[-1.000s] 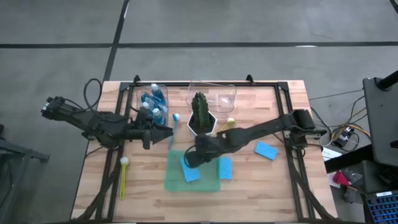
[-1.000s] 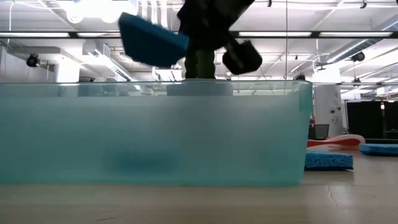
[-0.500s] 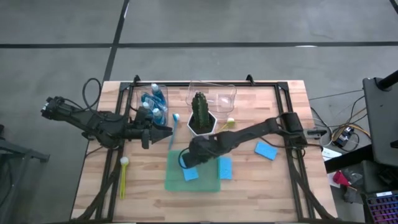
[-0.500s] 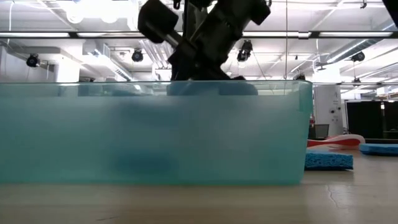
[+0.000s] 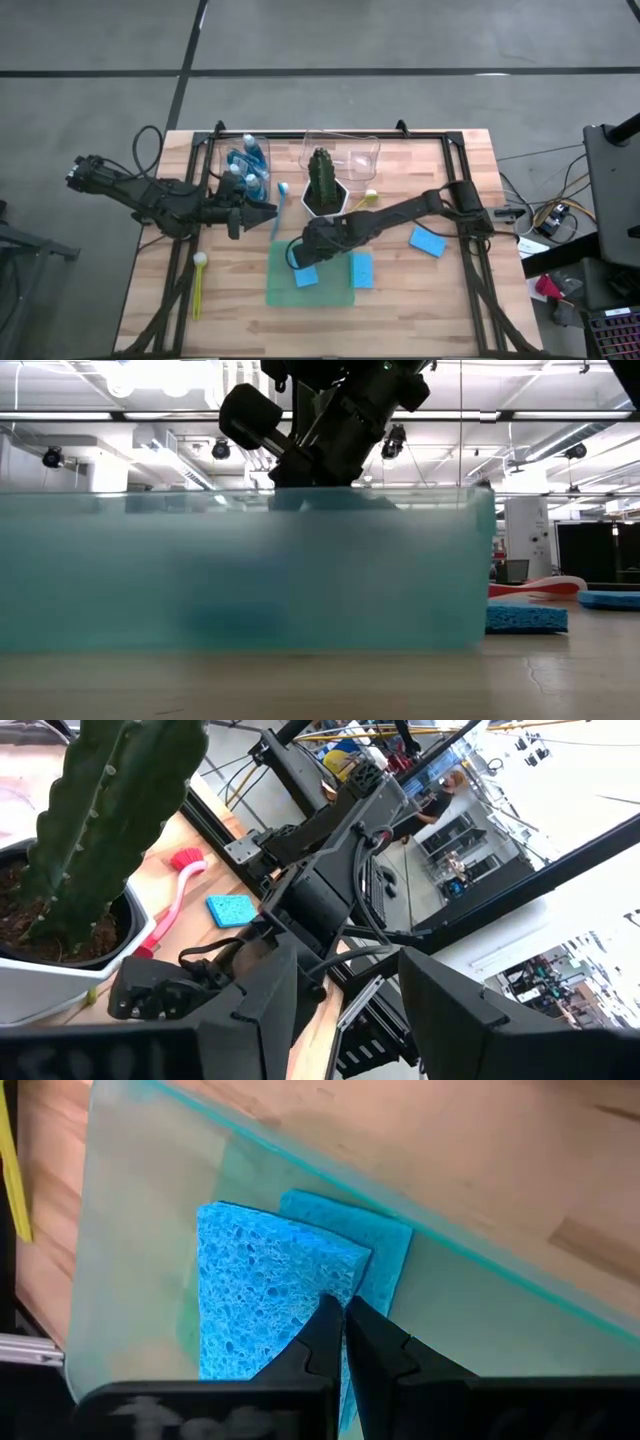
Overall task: Pick & Place Kitchen Sink Supplies
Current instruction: Put the blue sponge into the green bin, then put the blue sponge wipe into the green bin
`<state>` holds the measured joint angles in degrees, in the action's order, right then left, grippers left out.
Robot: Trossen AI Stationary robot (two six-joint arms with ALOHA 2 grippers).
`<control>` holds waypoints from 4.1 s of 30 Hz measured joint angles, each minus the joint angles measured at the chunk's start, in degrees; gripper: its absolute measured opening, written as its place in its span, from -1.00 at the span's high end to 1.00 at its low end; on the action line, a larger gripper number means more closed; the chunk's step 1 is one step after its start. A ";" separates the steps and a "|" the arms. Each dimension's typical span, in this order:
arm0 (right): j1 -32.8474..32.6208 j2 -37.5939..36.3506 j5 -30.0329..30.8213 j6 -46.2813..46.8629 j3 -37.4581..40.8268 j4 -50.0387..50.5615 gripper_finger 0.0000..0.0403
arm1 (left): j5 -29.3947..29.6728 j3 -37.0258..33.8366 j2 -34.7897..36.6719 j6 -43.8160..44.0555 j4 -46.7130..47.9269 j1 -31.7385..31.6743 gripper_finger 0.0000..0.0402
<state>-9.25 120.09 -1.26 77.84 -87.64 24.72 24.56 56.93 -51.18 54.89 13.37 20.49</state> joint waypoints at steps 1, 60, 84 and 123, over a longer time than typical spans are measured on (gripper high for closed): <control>0.07 0.00 -0.07 -0.05 0.00 0.01 0.96 | 0.01 -0.01 0.00 0.00 0.00 0.00 0.17; -11.48 -20.14 1.53 0.37 6.43 26.41 0.36 | 0.16 -0.01 -0.02 0.59 -0.04 0.00 0.17; -12.15 -25.65 5.79 22.71 40.30 -7.31 0.10 | 0.23 -0.01 -0.02 0.57 0.13 0.00 0.17; -11.31 -47.30 10.30 13.14 29.86 2.70 0.96 | 0.85 -0.01 -0.04 0.42 0.78 -0.02 0.17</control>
<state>-20.56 72.80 9.04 90.98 -57.77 27.42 25.42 56.93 -51.22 55.31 14.14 20.47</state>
